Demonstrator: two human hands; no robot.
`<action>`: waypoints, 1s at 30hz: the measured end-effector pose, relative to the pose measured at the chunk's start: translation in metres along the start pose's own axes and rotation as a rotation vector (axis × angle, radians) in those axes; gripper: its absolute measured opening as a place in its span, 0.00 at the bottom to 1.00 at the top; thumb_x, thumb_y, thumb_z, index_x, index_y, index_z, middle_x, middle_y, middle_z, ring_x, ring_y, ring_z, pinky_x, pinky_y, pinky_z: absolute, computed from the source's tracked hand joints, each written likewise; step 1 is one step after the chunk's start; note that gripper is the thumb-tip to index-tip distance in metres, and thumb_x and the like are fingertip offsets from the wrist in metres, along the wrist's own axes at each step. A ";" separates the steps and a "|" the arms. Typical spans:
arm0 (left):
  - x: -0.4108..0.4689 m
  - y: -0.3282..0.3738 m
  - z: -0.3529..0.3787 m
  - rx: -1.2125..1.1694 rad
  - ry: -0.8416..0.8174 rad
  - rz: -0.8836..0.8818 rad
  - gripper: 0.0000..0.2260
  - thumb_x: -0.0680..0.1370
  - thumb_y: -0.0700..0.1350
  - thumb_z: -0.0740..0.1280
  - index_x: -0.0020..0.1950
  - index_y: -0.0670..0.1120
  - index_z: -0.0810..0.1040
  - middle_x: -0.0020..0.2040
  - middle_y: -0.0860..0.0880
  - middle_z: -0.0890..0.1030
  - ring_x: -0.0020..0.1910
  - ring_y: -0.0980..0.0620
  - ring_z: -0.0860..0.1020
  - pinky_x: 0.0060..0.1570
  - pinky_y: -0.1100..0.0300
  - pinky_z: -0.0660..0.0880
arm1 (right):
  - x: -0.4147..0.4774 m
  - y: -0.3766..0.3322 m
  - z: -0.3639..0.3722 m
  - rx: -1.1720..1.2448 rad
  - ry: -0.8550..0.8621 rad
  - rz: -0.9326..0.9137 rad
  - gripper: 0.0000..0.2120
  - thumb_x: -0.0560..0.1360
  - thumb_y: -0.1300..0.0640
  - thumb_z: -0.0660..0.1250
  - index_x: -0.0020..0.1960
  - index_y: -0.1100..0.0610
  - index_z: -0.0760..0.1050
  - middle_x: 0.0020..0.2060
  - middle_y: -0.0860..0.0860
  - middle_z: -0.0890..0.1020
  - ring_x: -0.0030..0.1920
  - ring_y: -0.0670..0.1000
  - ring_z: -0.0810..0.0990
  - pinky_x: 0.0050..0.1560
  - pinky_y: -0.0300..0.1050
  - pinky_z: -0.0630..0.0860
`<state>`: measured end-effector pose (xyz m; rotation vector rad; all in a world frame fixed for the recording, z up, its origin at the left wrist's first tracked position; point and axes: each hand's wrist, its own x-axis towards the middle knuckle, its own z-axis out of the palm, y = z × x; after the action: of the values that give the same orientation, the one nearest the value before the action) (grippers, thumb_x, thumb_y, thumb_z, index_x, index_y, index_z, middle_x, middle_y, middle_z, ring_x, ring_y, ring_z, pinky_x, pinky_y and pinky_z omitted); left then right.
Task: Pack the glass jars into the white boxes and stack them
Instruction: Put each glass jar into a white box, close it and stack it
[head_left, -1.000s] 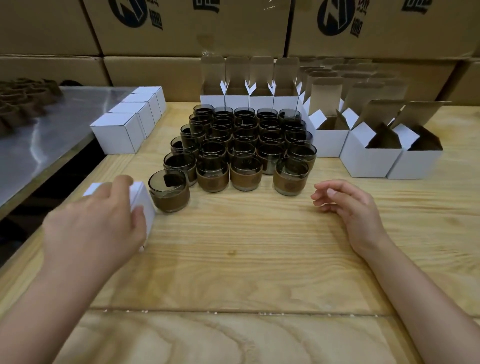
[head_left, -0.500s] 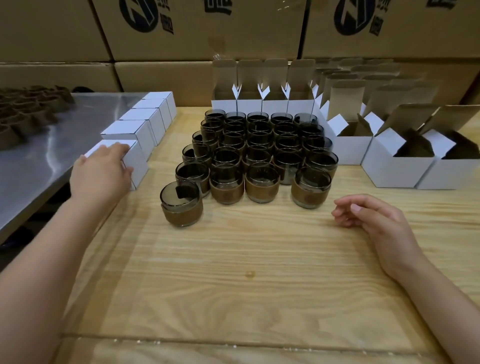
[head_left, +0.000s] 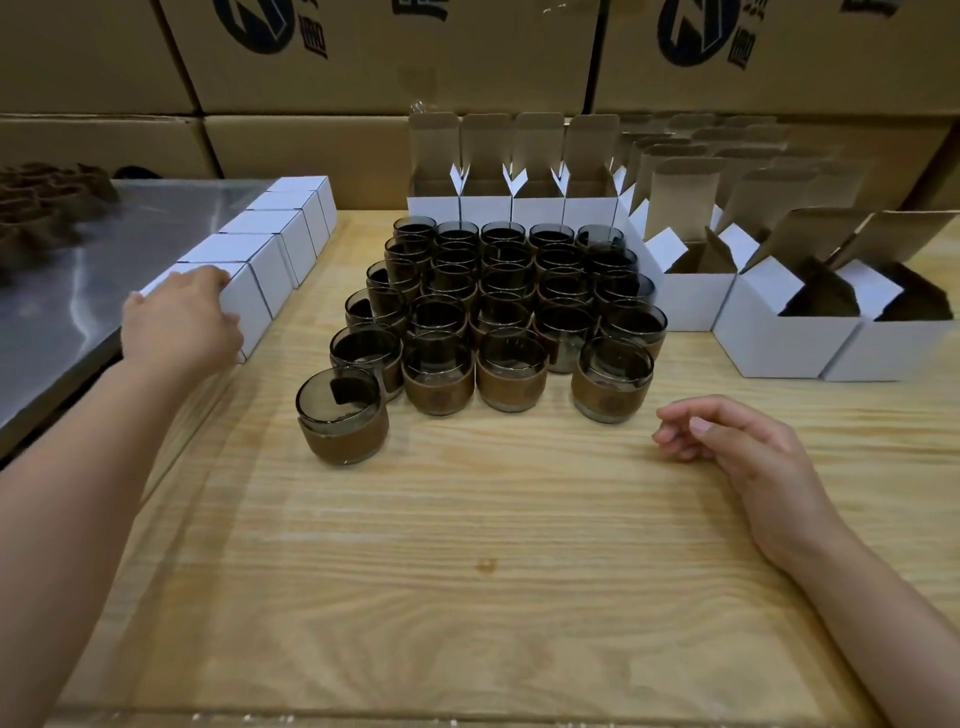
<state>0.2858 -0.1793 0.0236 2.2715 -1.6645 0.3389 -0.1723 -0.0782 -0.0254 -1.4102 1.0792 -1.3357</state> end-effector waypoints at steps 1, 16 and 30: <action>-0.001 0.001 -0.002 -0.011 -0.021 -0.003 0.13 0.76 0.41 0.64 0.61 0.43 0.74 0.61 0.39 0.76 0.64 0.40 0.70 0.66 0.40 0.62 | 0.000 0.000 0.000 -0.001 0.004 0.004 0.10 0.71 0.60 0.63 0.47 0.62 0.81 0.39 0.57 0.83 0.42 0.53 0.79 0.43 0.39 0.75; -0.179 0.211 -0.030 -0.865 -0.018 0.519 0.09 0.79 0.43 0.63 0.53 0.47 0.81 0.32 0.59 0.73 0.30 0.61 0.70 0.34 0.62 0.69 | -0.001 -0.003 0.005 -0.083 0.045 0.019 0.11 0.77 0.69 0.60 0.46 0.60 0.80 0.35 0.52 0.82 0.38 0.46 0.78 0.41 0.35 0.75; -0.182 0.224 0.006 -0.740 -0.268 0.497 0.08 0.77 0.44 0.62 0.50 0.50 0.80 0.36 0.57 0.73 0.38 0.55 0.72 0.41 0.59 0.69 | 0.025 -0.014 -0.018 -0.448 0.537 0.008 0.14 0.77 0.59 0.62 0.60 0.45 0.73 0.56 0.51 0.78 0.45 0.49 0.78 0.43 0.42 0.74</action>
<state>0.0174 -0.0846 -0.0251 1.3954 -2.0279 -0.4402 -0.1885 -0.1001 -0.0052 -1.3806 1.8261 -1.5778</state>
